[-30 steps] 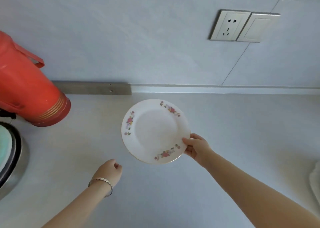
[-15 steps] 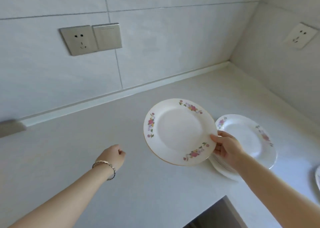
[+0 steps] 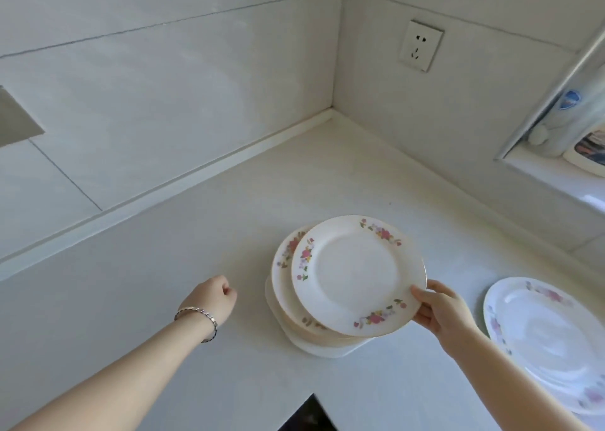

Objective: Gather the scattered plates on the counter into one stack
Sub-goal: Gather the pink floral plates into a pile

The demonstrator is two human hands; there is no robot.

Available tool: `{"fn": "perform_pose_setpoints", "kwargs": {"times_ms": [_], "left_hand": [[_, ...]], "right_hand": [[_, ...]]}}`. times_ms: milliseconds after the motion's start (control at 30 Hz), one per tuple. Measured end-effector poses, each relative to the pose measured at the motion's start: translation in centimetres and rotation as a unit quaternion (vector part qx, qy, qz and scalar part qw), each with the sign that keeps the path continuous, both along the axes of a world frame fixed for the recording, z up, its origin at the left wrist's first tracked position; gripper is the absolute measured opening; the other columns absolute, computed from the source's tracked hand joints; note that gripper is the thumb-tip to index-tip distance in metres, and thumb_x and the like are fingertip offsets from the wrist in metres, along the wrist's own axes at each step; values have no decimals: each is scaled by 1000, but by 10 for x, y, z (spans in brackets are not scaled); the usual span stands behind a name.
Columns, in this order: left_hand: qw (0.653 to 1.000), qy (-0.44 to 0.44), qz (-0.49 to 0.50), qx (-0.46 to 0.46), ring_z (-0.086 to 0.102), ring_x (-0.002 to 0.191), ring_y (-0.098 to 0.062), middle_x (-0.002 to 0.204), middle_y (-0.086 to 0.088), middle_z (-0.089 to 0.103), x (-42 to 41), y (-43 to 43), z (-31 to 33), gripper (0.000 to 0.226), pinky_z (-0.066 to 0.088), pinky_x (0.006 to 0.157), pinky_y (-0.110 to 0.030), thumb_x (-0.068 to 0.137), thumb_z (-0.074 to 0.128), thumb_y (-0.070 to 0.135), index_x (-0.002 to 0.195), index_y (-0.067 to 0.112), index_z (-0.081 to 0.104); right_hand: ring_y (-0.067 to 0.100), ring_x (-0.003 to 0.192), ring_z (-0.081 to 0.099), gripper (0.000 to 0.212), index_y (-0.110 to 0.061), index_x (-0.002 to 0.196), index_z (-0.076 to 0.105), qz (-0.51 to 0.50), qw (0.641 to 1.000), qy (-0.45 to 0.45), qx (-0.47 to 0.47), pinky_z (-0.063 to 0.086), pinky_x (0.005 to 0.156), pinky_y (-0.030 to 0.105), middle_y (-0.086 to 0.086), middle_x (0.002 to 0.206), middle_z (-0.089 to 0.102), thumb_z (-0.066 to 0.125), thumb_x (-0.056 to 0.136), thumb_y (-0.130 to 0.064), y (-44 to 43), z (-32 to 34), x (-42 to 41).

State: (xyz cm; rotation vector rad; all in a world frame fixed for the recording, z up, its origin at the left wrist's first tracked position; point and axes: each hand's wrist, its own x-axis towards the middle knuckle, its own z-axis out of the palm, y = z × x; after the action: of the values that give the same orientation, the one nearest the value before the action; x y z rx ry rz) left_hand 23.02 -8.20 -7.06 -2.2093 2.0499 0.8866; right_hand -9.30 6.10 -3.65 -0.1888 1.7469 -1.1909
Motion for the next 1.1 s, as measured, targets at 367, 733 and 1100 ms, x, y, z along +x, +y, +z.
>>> {"fn": "perform_pose_setpoints", "kwargs": {"times_ms": [367,733,1100], "left_hand": [[999,25,-22,-1,57,67,-25,85,-15,71,-22,-44,-2,19,51,74,-35,87,44,16,68,15,47],[999,30,-25,10,65,72,-31,82,-18,71,-18,-50,-15,20,51,73,-35,86,46,16,66,15,46],[999,39,-29,23,68,76,-30,75,-12,72,-4,-44,-14,21,52,72,-35,86,47,18,64,17,49]], "right_hand": [[21,60,54,13,-13,90,59,40,973,212,81,40,51,27,7,73,63,49,88,-20,-9,-14,35],[24,101,55,40,-17,124,49,250,821,424,290,44,73,30,4,108,59,47,88,-35,-28,2,42],[25,147,3,50,-34,146,23,550,650,521,55,-3,118,50,0,159,12,26,97,-47,-176,-10,91]]}}
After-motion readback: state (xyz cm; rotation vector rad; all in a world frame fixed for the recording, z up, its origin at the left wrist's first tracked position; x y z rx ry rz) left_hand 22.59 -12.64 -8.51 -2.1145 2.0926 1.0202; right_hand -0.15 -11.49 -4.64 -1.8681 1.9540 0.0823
